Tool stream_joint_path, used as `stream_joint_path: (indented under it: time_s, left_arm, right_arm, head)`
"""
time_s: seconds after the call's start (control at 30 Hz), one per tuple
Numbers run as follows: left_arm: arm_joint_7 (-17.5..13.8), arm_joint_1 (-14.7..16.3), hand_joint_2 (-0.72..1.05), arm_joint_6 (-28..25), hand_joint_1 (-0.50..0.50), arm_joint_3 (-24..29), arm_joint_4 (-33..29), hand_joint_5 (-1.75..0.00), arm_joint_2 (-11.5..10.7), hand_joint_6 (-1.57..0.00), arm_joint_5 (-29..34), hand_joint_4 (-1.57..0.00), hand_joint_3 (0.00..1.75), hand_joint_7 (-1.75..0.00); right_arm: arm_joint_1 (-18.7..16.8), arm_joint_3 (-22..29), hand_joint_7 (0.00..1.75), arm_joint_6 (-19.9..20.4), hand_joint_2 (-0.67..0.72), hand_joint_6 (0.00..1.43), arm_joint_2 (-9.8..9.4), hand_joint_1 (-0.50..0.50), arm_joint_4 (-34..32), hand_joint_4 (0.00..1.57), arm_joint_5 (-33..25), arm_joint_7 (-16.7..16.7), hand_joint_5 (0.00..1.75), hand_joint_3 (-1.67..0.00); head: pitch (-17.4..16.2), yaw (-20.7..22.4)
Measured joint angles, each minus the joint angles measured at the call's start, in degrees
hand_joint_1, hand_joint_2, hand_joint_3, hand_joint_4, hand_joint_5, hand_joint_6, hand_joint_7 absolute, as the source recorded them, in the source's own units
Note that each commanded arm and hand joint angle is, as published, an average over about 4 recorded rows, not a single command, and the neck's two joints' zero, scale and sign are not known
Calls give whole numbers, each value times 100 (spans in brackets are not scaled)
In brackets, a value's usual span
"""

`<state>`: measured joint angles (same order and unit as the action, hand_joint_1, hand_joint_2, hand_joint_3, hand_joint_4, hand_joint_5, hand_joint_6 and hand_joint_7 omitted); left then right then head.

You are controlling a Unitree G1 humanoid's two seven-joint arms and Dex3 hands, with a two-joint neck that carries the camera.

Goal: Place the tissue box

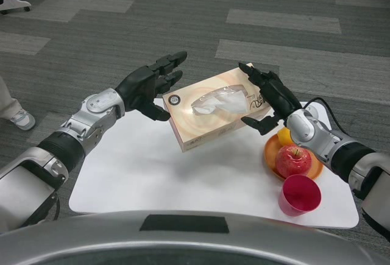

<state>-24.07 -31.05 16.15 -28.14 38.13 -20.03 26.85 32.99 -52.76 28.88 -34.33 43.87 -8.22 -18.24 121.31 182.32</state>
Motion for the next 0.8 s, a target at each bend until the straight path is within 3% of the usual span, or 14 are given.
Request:
stream_joint_path:
  time_s: [0.1,0.4,0.53,0.8]
  left_arm:
    - [0,0,105,0,50,0,0,0,0,0,0,-4,26,0]
    - [0,0,105,0,50,0,0,0,0,0,-1,-4,26,0]
    - [0,1,105,0,50,-1,1,0,0,0,-5,-4,26,0]
    - [-3,13,105,0,50,-36,44,0,1,0,-19,-4,26,0]
  right_arm:
    - [0,0,3,0,-54,0,0,-38,0,0,0,0,68,-167]
    - [0,-2,3,0,-54,0,0,-38,0,0,0,0,75,-159]
    - [0,-19,7,0,-54,0,0,-38,0,0,-2,-7,68,-167]
    - [2,-119,2,1,-54,0,-1,-38,25,0,-6,-58,68,-163]
  head:
    - [-5,-1]
    - [-14,-5]
    - [-16,-5]
    - [-23,-17]
